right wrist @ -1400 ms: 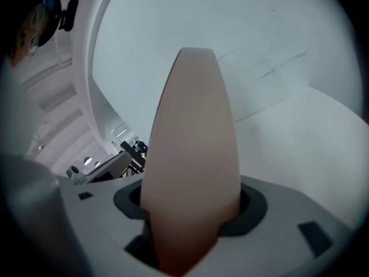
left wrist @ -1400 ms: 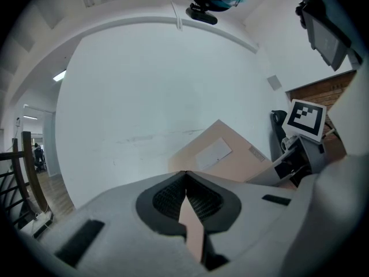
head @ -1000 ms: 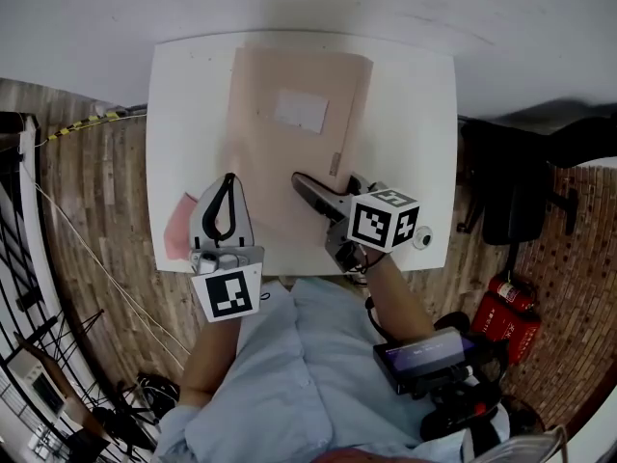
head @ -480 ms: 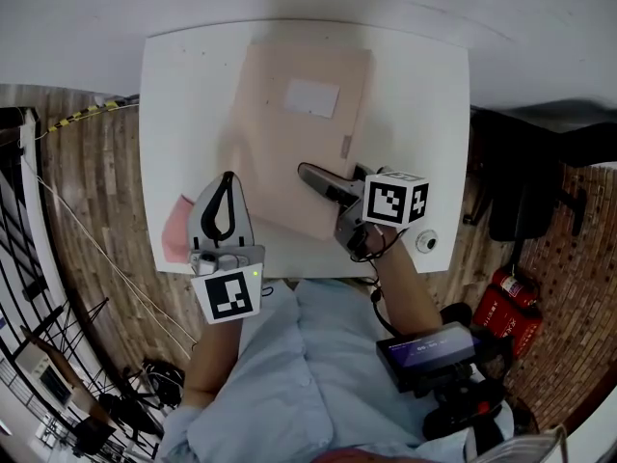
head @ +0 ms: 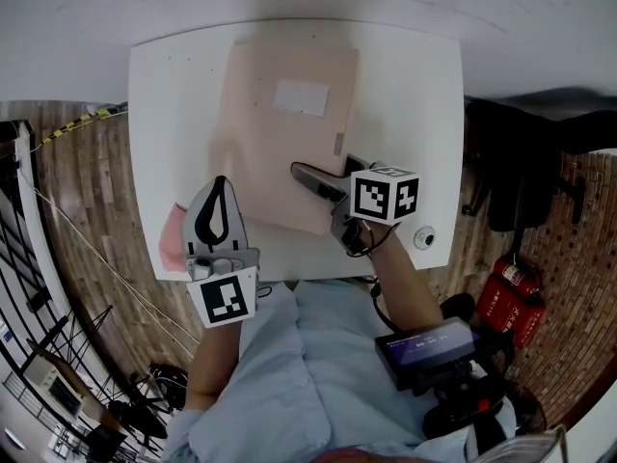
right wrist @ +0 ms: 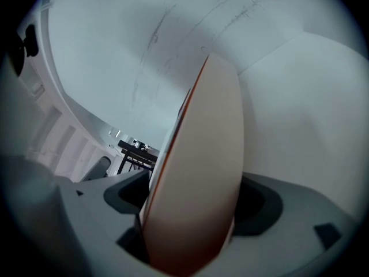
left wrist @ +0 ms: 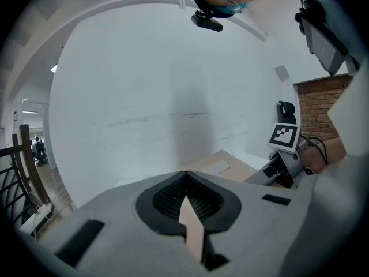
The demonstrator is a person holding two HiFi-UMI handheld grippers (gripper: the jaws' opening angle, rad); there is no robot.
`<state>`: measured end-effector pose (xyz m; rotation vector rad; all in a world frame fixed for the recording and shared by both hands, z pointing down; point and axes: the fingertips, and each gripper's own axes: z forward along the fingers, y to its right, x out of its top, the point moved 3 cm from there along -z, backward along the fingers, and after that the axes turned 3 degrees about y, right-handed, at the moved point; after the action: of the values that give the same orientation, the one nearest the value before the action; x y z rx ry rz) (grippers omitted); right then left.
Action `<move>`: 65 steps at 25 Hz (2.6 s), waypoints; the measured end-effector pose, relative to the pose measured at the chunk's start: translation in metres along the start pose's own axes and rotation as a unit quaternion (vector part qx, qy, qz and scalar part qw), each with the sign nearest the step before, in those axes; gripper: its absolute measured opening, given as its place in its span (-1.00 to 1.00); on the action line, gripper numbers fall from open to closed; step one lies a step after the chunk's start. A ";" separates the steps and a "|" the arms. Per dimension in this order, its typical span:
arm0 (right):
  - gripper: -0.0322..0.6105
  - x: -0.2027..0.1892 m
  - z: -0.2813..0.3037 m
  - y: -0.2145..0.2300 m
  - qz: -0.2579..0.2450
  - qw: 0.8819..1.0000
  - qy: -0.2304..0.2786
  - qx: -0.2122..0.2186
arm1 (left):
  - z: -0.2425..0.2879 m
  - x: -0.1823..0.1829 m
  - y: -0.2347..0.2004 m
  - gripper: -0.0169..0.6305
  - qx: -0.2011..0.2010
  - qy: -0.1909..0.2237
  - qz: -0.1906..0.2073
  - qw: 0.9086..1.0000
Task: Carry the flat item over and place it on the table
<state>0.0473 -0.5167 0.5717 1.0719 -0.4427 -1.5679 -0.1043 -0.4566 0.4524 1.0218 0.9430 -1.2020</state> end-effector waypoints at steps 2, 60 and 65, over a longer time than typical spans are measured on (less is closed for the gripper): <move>0.50 0.001 0.000 0.006 -0.016 1.000 0.002 -0.022 | 0.000 -0.001 -0.001 -0.92 0.001 -0.001 0.000 1.000; -0.88 -0.083 -0.166 -0.236 -0.347 0.818 0.406 -0.211 | -0.195 0.119 -0.039 -0.92 -0.079 0.229 0.009 0.970; -0.88 -0.093 -0.173 -0.246 -0.364 0.805 0.414 -0.221 | -0.206 0.121 -0.034 -0.92 -0.091 0.239 0.015 0.967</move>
<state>0.0428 -0.3126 0.3319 1.4908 1.0019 -1.5075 -0.1296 -0.2937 0.2766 1.1952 1.3803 -0.8357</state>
